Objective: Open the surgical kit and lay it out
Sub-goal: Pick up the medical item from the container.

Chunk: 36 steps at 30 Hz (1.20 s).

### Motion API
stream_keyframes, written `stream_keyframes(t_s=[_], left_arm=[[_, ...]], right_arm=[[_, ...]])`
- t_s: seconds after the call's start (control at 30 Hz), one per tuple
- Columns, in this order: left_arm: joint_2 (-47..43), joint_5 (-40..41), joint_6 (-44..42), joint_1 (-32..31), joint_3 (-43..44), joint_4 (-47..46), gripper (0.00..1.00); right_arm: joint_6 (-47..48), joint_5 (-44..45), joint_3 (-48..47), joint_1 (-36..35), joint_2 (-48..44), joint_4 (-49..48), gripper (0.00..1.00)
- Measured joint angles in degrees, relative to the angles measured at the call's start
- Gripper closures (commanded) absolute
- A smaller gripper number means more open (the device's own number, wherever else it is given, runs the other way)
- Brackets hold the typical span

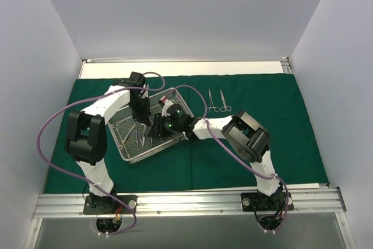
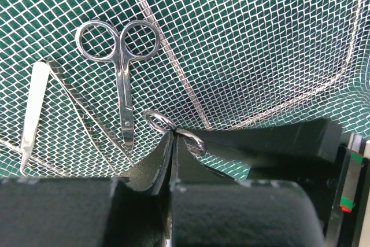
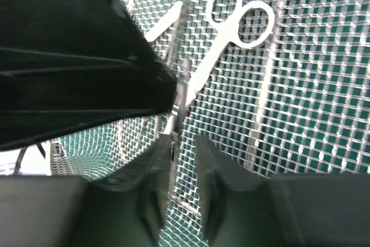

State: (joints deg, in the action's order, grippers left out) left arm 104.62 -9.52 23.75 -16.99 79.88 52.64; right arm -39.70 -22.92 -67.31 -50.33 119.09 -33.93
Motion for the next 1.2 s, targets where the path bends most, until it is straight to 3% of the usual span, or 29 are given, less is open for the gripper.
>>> stream_keyframes(t_s=[0.13, 0.2, 0.23, 0.27, 0.33, 0.37, 0.47, 0.73, 0.93, 1.2], left_arm=[[0.00, -0.28, 0.00, 0.09, 0.00, 0.15, 0.98], [-0.04, -0.57, -0.02, 0.33, 0.09, 0.48, 0.96], [-0.04, -0.90, -0.02, 0.59, 0.24, 0.70, 0.88], [-0.04, -1.20, -0.09, 0.79, 0.50, 0.92, 0.74], [-0.04, -1.68, -0.44, 1.36, 1.36, 1.36, 0.62], [-0.15, -1.90, -0.61, 1.70, 1.92, 1.44, 0.51], [-0.70, -2.84, -0.85, 3.21, 4.09, 1.57, 0.39], [-8.07, -6.03, -3.50, 7.15, 8.33, 1.01, 0.40], [-19.87, -18.38, -5.42, 7.21, -1.33, -6.40, 0.40], [-21.14, -28.48, -5.55, 6.08, -5.46, -12.96, 0.37]], right_arm=[[0.07, -0.90, -0.52, -0.07, 0.09, -0.55, 0.98], [-0.17, -1.51, -0.55, -0.07, 0.15, -0.57, 1.00], [-0.15, -1.77, -0.59, -0.04, 0.17, -0.59, 1.00], [-0.11, -1.99, -0.66, 0.07, 0.17, -0.59, 1.00], [0.28, -2.23, -0.81, 0.35, 0.15, -0.76, 1.00], [0.35, -2.40, -0.81, 0.68, 0.17, -0.76, 1.00], [0.61, -3.74, -0.83, 1.81, 0.13, -0.87, 1.00], [0.46, -6.60, -3.39, 8.46, -0.92, 0.61, 1.00], [-2.23, -10.51, -7.69, 13.51, -5.27, 1.38, 1.00], [-8.48, -16.00, -8.35, 15.85, -13.14, -0.24, 1.00]])
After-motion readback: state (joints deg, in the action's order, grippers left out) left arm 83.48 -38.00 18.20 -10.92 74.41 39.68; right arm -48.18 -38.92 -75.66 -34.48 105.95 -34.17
